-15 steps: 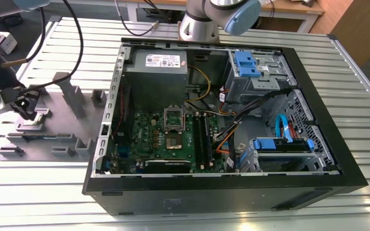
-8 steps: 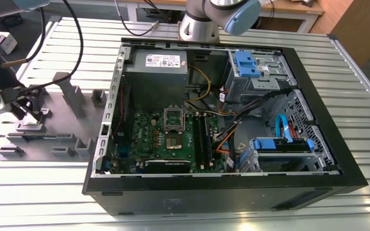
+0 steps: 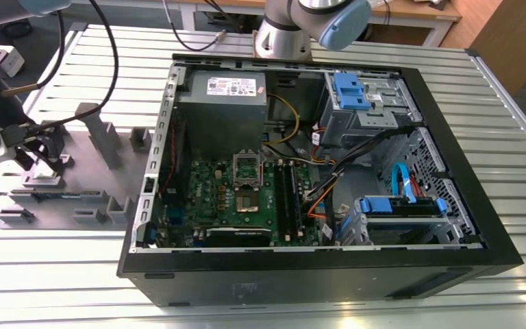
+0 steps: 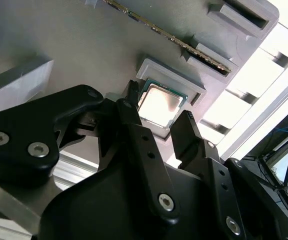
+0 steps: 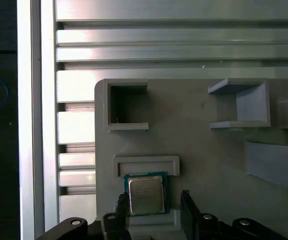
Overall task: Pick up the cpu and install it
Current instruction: 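Pick up the cpu and move it towards the insertion slot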
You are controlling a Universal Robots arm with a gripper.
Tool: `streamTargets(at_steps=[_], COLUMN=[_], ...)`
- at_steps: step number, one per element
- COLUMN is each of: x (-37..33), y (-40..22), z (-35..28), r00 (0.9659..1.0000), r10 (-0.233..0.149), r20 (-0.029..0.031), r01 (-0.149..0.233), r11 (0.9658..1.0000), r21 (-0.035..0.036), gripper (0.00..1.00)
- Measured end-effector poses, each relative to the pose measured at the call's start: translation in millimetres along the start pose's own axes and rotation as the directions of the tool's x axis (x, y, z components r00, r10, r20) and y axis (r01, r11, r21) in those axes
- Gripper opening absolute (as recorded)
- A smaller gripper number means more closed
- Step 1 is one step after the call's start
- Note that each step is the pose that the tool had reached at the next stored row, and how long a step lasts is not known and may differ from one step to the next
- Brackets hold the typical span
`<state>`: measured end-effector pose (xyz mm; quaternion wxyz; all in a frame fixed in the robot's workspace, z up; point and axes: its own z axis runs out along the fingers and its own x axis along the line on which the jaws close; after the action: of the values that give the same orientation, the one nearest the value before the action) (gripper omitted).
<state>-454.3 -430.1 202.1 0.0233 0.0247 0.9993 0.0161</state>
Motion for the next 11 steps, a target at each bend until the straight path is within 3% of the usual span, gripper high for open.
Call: streamTargets(at_steps=[1,2,4,5,11], x=[0.0,0.0,0.0,0.1,0.1], y=[0.0,0.1,0.2,0.2,0.3], z=[0.0,0.3,0.4,0.7,0.9], r00=[1.0000,1.0000,1.0000,1.0000,1.0000], r10=[0.000,0.000,-0.002,-0.002,-0.010], r20=[0.0000,0.0007,0.0003,0.0000,-0.0007], r01=[0.000,0.000,0.002,0.002,0.010], r11=[1.0000,1.0000,0.9994,0.9990,0.9990], r21=[0.0003,0.0060,0.0355,0.0441,0.0444], gripper=[0.53,0.53,0.53,0.53,0.53])
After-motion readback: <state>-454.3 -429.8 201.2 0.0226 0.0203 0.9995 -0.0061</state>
